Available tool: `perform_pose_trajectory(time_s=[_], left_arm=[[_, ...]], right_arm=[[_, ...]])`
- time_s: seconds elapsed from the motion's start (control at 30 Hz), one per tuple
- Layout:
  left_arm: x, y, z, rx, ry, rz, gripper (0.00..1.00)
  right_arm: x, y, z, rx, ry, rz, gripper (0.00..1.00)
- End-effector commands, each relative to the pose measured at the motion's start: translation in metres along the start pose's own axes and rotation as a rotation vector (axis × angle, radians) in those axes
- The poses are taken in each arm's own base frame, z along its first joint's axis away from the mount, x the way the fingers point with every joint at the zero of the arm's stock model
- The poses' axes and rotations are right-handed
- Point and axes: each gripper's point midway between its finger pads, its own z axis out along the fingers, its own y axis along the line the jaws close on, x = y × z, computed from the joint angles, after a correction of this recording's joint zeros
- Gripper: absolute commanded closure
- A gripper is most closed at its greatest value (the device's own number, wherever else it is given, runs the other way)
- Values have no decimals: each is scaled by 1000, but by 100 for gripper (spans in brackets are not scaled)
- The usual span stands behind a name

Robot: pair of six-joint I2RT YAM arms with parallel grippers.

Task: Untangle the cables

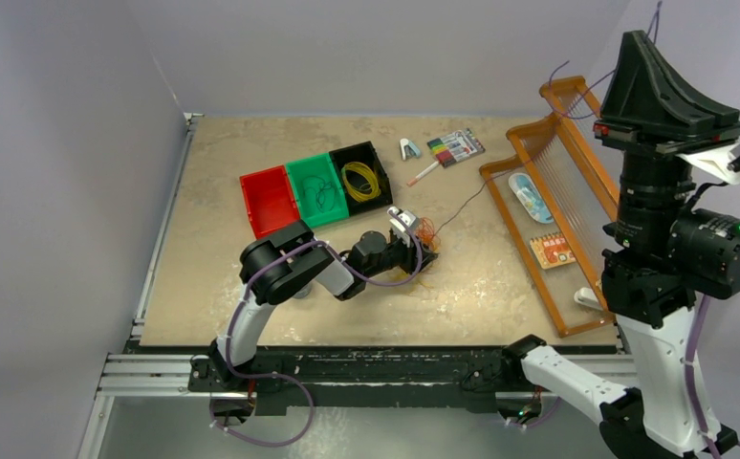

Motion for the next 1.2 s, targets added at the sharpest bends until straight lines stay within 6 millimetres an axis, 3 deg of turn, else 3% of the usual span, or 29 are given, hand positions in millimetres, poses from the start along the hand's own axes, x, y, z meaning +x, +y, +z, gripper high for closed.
perform_pose_trajectory(time_s=[0.0, 0.3, 0.53, 0.67, 0.87, 1.17], left_arm=[[0, 2, -2, -13, -9, 26, 62], [3, 4, -5, -23, -5, 29, 62], [-3, 3, -7, -23, -16, 28, 61], [-23, -5, -10, -14, -47, 26, 54], [-64, -19, -19, -14, -89, 39, 39], [-111, -28, -42, -61, -110, 97, 30]], right_arm=[[-57, -13, 2, 54, -150, -24, 100], [-81, -16, 7, 70, -215, -43, 100], [-58, -13, 15, 60, -141, -54, 100], [-36, -13, 14, 64, -78, -50, 100], [-19, -18, 6, 92, -33, -41, 100], [12, -16, 3, 89, 42, -32, 100]])
